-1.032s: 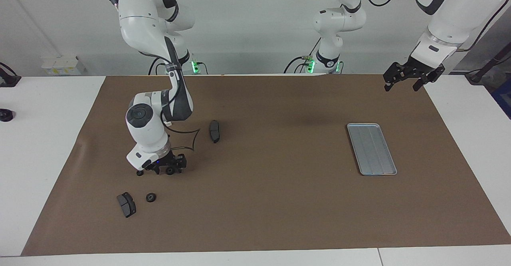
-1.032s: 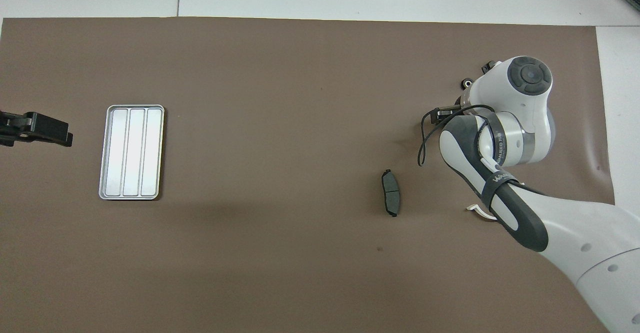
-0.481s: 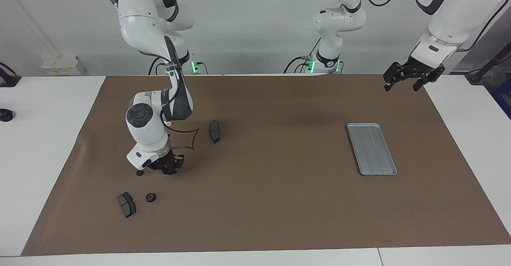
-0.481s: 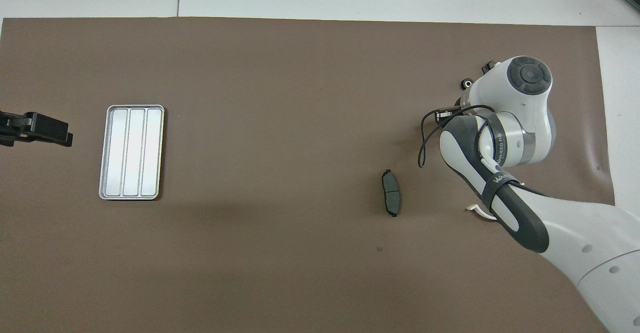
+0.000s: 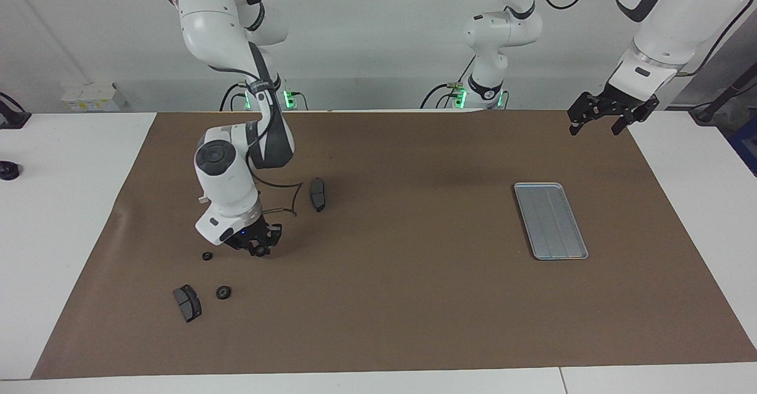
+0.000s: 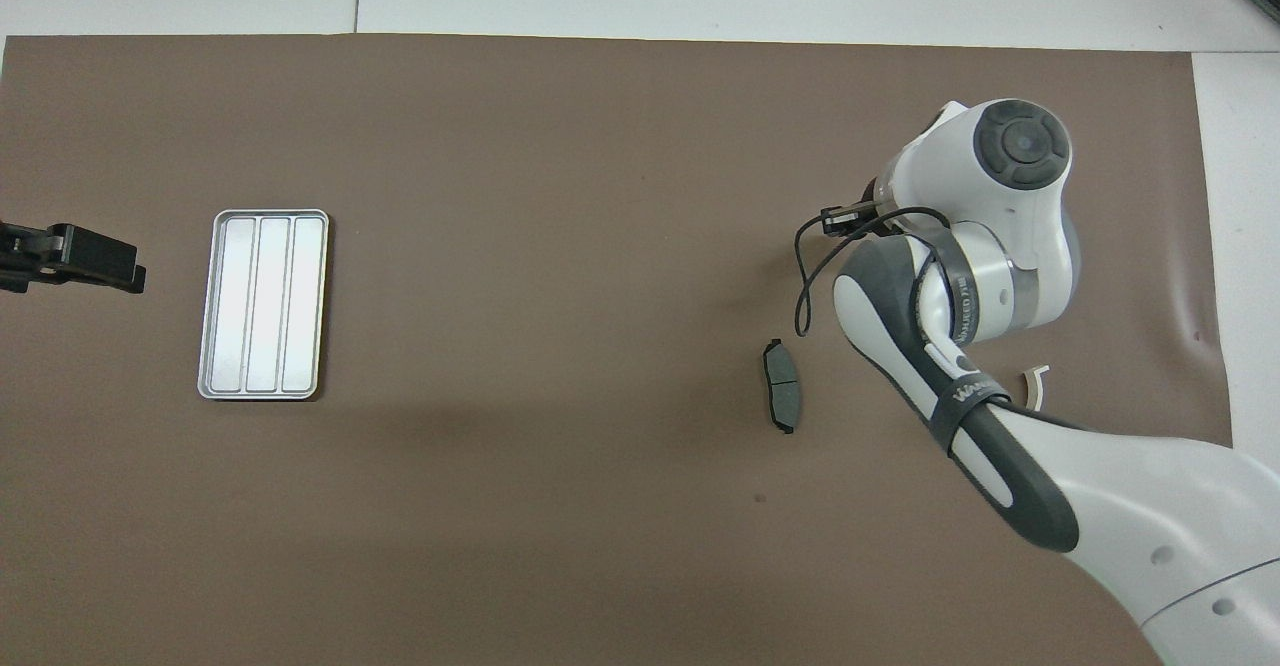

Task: Pick bearing gear from pile to tray
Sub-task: 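Carry the gear toward the center while the left gripper reaches over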

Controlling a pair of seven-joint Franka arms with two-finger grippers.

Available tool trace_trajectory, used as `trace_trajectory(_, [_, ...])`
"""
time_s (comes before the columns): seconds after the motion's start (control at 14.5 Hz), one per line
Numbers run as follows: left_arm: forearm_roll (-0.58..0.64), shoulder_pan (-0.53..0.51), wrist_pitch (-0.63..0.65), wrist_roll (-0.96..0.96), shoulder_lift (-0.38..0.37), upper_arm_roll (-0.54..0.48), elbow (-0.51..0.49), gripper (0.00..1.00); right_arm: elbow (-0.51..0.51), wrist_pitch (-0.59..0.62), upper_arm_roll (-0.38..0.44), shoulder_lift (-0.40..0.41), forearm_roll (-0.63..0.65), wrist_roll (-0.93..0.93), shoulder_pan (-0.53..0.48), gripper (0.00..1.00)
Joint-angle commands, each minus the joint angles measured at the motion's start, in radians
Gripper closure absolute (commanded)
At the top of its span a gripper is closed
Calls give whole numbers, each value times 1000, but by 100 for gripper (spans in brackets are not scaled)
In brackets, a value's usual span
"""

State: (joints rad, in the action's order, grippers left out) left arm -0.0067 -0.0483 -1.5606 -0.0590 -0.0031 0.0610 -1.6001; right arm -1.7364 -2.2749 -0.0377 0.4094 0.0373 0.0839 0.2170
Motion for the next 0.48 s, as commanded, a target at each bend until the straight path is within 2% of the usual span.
trace_trajectory(0.0, [11, -13, 8, -4, -20, 8, -14, 0, 44, 6, -4, -1, 4, 93, 117, 100])
trace_trajectory(0.14, [11, -13, 8, -4, -20, 8, -14, 0, 54, -17, -5, 2, 1, 189, 208, 100])
trace_trajectory(0.28, [11, -4, -9, 1, -18, 10, -14, 0, 54, -90, -5, 9, -11, 262, 307, 100])
trace_trajectory(0.41, [19, 5, -41, -12, -9, 14, -1, 0, 55, -203, -5, 60, -7, 341, 382, 100])
